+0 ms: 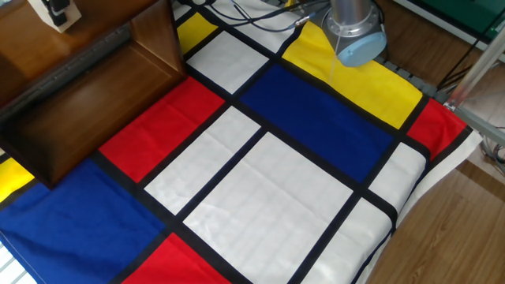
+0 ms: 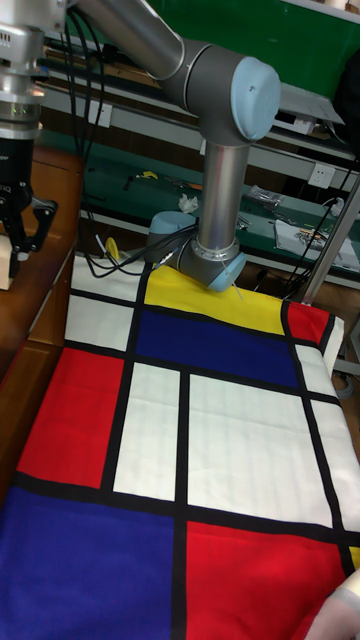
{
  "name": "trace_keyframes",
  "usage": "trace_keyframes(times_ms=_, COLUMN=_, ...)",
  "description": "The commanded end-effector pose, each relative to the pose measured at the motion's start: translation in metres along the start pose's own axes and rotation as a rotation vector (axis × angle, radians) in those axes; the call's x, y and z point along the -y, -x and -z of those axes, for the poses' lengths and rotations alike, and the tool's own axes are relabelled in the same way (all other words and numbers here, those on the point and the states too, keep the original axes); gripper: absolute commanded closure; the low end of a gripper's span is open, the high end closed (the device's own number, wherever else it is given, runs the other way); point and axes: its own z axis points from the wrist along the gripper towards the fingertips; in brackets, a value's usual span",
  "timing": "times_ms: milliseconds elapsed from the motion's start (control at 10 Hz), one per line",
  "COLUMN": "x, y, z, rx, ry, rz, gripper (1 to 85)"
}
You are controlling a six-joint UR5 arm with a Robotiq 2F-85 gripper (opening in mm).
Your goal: Put the object on the shelf
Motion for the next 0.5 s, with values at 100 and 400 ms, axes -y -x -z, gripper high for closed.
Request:
trace_keyframes(times_ms=100, x=-0.0171, y=0.0013, z=-0.0036, rx=-0.004, ry=0.059, rz=-0.015, gripper=81.3)
trace_keyframes(times_ms=400, x=-0.0123, y=-0.0003, z=-0.0045, rx=-0.012, ry=0.044, rz=0.018, gripper=73.0)
